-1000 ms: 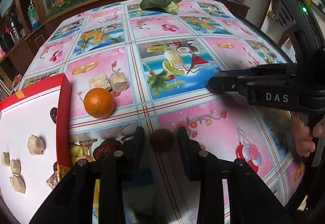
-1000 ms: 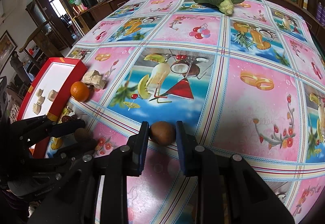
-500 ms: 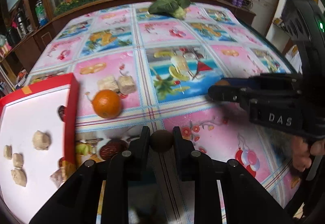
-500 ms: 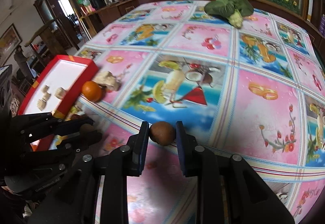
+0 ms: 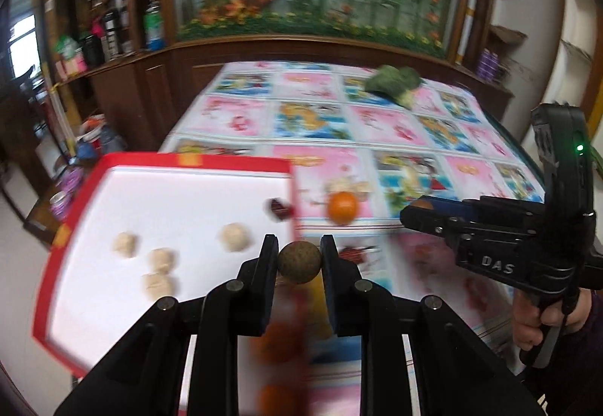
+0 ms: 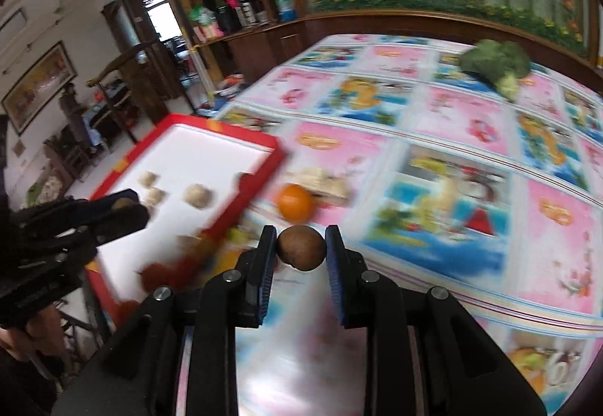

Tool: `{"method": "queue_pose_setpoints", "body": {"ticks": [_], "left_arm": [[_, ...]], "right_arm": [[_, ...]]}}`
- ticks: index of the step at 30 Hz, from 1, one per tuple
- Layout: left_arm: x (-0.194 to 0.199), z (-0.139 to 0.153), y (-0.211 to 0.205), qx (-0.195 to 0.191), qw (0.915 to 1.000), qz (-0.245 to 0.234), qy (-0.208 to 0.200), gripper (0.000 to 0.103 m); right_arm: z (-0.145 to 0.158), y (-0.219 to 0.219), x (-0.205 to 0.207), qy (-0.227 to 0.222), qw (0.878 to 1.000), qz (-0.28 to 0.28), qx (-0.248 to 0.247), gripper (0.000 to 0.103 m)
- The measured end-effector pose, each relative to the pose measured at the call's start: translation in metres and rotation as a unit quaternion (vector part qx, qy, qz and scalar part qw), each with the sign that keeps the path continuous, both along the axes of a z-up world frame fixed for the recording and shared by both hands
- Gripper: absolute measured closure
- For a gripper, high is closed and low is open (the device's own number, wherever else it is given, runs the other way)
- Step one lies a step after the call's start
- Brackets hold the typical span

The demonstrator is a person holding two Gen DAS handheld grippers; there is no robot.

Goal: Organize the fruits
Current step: 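Carry both kiwis over the white tray and open both grippers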

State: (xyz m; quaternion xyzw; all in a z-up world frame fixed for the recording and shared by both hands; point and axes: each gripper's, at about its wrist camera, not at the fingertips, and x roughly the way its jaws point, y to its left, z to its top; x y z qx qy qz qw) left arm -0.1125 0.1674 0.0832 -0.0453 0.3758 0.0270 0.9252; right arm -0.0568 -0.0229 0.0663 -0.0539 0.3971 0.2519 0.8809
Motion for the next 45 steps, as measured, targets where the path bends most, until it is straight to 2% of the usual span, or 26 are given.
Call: {"method": "queue_pose_setpoints", "body": {"ticks": [7, 13, 18, 30, 45], "left_arm": [[-0.02, -0.005, 0.057, 0.002, 0.9975, 0.071, -0.003, 0.082], [-0.028, -0.014, 0.078, 0.0, 0.9959, 0.091, 0.003, 0.082], [-0.03, -0.025, 0.085, 0.014, 0.9951, 0.096, 0.021, 0.081], [-0.028, -0.045, 0.092, 0.035, 0.9919, 0.11, 0.052, 0.081], [-0.029, -0.057, 0.094, 0.05, 0.9881, 0.124, 0.076, 0.081]], "right_arm": [[-0.002, 0.076, -0.005, -0.001, 0.998, 0.06, -0.017, 0.074], [-0.015, 0.123, -0.01, 0.018, 0.995, 0.096, -0.028, 0.074], [-0.034, 0.153, -0.013, 0.038, 0.991, 0.115, -0.053, 0.074], [-0.062, 0.167, -0.018, 0.066, 0.987, 0.12, -0.079, 0.074], [-0.063, 0.169, -0.023, 0.061, 0.987, 0.126, -0.084, 0.074]]}}
